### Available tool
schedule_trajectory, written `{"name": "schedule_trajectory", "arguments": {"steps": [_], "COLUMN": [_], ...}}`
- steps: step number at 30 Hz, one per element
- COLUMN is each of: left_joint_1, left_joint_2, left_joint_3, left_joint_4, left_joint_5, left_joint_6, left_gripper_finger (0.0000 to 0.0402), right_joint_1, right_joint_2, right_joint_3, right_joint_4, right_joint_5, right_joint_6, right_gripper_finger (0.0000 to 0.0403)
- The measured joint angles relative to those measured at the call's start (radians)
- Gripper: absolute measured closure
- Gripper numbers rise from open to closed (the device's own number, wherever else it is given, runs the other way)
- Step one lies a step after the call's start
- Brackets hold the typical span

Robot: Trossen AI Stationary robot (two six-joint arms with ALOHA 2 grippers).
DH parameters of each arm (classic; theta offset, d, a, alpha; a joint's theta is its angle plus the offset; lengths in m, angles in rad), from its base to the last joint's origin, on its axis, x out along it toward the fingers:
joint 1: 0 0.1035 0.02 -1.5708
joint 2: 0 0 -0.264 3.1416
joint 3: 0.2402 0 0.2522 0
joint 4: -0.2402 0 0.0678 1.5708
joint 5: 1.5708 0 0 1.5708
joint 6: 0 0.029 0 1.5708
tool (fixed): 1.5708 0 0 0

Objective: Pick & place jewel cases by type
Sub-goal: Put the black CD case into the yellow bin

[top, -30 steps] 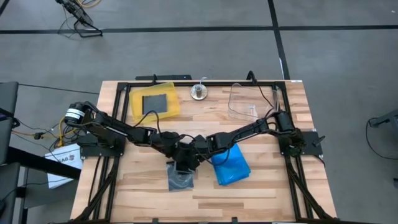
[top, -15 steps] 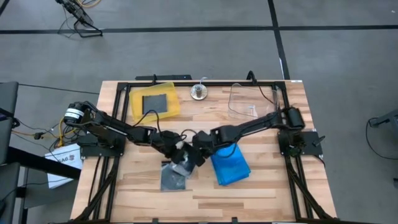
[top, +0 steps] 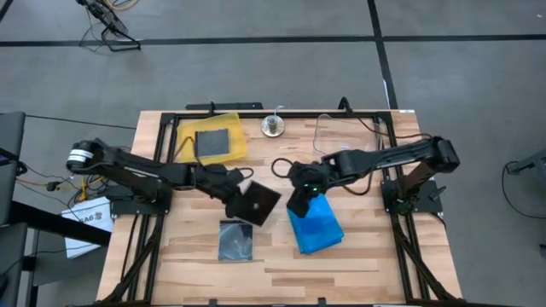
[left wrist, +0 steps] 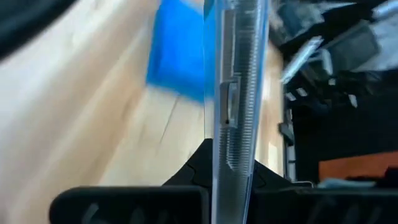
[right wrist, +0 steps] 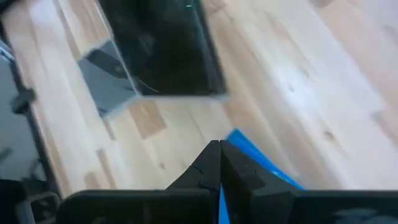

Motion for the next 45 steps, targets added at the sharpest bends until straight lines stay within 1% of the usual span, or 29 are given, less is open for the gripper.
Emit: {"name": "schedule_trajectory", "arguments": {"steps": [3,6,7,10,14,17,19,22,24,26,29,32,37,43,45], "left_joint_1": [0.001,0.001,0.001,0.0,-0.005,-0.011,-0.017,-0.022,-0.023,-0.022,-0.019,-0.007,0.046,0.125,0.15], "left_joint_2": [-0.099,-0.184,-0.213,-0.251,-0.253,-0.232,-0.226,-0.213,-0.207,-0.201,-0.204,-0.203,-0.208,-0.216,-0.216], "left_joint_3": [0.005,0.058,0.081,0.186,0.362,0.481,0.543,0.624,0.654,0.668,0.668,0.668,0.668,0.668,0.668], "left_joint_4": [-0.015,-0.095,-0.146,-0.284,-0.503,-0.642,-0.727,-0.779,-0.834,-0.817,-0.82,-0.82,-0.817,-0.818,-0.834], "left_joint_5": [-0.044,-0.099,-0.118,-0.199,-0.303,-0.436,-0.507,-0.559,-0.569,-0.57,-0.57,-0.569,-0.571,-0.62,-0.616], "left_joint_6": [0.174,0.382,0.452,0.628,0.816,0.891,0.939,1.011,1.03,1.035,1.025,0.924,0.606,0.154,0.023], "left_gripper_finger": [0.04,0.04,0.04,0.0401,0.0401,0.0401,0.0401,0.0401,0.0401,0.0401,0.0401,0.0401,0.0401,0.0401,0.0401], "right_joint_1": [0.0,0.0,-0.001,-0.005,-0.014,-0.026,-0.039,-0.063,-0.079,-0.094,-0.109,-0.117,-0.129,-0.129,-0.129], "right_joint_2": [-0.023,-0.039,-0.04,-0.04,-0.04,-0.04,-0.04,-0.04,-0.04,-0.04,-0.04,-0.04,-0.04,-0.04,-0.04], "right_joint_3": [-0.001,-0.001,-0.001,-0.001,-0.002,-0.002,-0.002,-0.002,-0.002,-0.002,-0.002,-0.002,-0.002,-0.002,-0.002], "right_joint_4": [-0.076,-0.156,-0.175,-0.234,-0.267,-0.261,-0.257,-0.257,-0.255,-0.247,-0.23,-0.213,-0.185,-0.168,-0.168], "right_joint_5": [0.033,0.066,0.078,0.111,0.164,0.22,0.251,0.291,0.303,0.307,0.307,0.303,0.29,0.287,0.286], "right_joint_6": [-0.061,-0.141,-0.17,-0.246,-0.331,-0.4,-0.416,-0.418,-0.416,-0.416,-0.415,-0.415,-0.408,-0.331,-0.319], "right_gripper_finger": [0.0403,0.0403,0.0403,0.0403,0.0403,0.0403,0.0403,0.0403,0.0403,0.0403,0.0403,0.0403,0.0403,0.0403,0.0403]}}
